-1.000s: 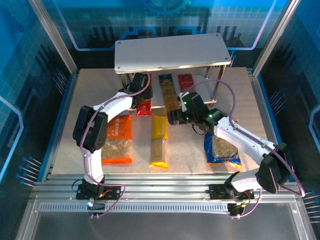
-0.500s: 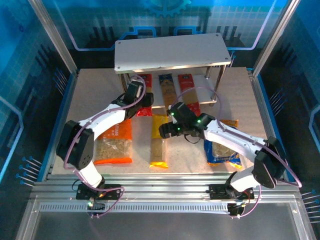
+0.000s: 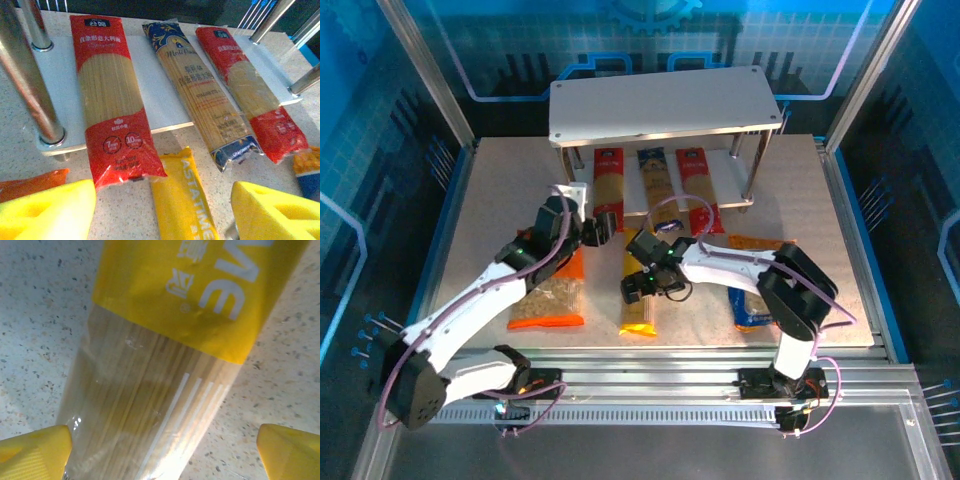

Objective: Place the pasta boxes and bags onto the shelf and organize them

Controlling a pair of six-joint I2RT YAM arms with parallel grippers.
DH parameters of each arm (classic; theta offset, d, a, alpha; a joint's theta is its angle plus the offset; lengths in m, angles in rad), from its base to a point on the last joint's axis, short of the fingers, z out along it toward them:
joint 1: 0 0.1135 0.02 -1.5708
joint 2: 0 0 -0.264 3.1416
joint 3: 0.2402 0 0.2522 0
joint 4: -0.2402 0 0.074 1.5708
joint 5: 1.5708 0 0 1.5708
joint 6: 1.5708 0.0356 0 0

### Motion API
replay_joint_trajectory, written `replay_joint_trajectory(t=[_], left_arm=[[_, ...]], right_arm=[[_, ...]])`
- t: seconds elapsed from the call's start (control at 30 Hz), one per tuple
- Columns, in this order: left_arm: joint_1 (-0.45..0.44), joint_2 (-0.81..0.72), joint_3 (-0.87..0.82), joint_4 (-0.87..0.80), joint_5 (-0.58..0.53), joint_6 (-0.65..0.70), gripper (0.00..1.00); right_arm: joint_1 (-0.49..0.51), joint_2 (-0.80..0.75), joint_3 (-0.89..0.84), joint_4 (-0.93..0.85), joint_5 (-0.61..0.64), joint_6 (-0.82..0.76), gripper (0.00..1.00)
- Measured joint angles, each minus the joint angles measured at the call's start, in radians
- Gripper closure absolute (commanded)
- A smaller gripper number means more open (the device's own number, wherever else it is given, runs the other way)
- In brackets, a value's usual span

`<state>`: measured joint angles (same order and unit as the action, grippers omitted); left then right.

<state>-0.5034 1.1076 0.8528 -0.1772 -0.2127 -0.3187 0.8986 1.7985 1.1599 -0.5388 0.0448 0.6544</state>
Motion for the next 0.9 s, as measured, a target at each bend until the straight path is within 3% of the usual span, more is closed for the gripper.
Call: replay_joint_trajectory(t=[0.27,0.7,0.9], left_arm=[[0.000,-0.148,-0.095,-0.089,-0.024,-0.023,0.23],[0.000,-0.167,-0.103,-0.110,-0.035,-0.023,0.22],[0.000,-0.170,-0.103,-0.110,-0.037,-0.023,0.21]], right_arm=[[0.004,0.066,0.072,0.012,-0.031,0.004,0.00],[0.006,0.150,0.154,-0.063,-0.023,0.004,0.01],[0.006,0.183,0.197,-0.079,-0.019,-0.019,0.23]])
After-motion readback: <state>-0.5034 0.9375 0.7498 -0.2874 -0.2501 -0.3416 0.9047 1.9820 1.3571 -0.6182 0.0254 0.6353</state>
